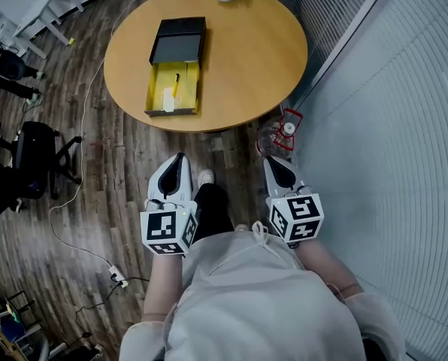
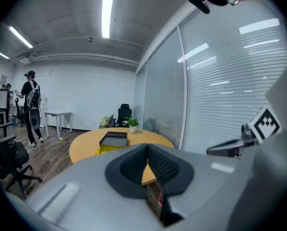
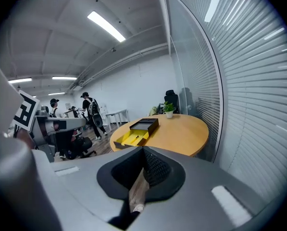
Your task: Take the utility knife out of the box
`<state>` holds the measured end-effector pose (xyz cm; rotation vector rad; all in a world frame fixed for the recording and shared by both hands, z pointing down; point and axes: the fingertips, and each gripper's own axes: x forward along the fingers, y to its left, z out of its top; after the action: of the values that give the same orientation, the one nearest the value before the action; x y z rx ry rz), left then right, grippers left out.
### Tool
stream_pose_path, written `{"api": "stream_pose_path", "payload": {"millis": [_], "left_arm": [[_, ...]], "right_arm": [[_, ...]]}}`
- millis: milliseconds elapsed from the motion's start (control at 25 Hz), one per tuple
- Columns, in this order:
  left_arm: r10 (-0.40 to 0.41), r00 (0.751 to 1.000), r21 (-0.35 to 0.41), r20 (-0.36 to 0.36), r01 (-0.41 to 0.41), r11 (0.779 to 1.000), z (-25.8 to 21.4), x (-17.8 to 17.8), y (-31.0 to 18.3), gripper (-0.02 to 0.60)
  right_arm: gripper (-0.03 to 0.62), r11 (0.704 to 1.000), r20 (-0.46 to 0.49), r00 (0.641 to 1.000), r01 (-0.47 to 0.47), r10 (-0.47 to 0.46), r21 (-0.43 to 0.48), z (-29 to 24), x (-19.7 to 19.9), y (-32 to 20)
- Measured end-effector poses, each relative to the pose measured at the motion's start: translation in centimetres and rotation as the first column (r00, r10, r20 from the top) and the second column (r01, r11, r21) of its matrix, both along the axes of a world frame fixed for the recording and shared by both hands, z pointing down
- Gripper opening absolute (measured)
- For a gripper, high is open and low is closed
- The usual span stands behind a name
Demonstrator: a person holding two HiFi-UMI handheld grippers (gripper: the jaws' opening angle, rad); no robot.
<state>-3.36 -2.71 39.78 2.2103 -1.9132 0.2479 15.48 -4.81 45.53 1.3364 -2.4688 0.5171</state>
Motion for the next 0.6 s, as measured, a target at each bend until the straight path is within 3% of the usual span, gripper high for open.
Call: {"api": "stream_pose_path", "payload": {"millis": [320, 600], "left_arm": [[0.046, 0.999, -0.009, -0.02, -0.047, 0.999, 0.1, -6.7, -10.9, 0.006], [0.094, 0.995, -0.071, -0.03, -0.095, 0.993, 1.8, -14.2, -21.8, 0.006]], "right_arm": [[0.001, 0.995, 0.014, 0.996, -0.091, 0.09, 0.029, -2.0, -5.4, -10.0], [0.002, 0.993, -0.009, 0.993, -0.118, 0.118, 0.022, -2.2, -13.6, -20.0]]}}
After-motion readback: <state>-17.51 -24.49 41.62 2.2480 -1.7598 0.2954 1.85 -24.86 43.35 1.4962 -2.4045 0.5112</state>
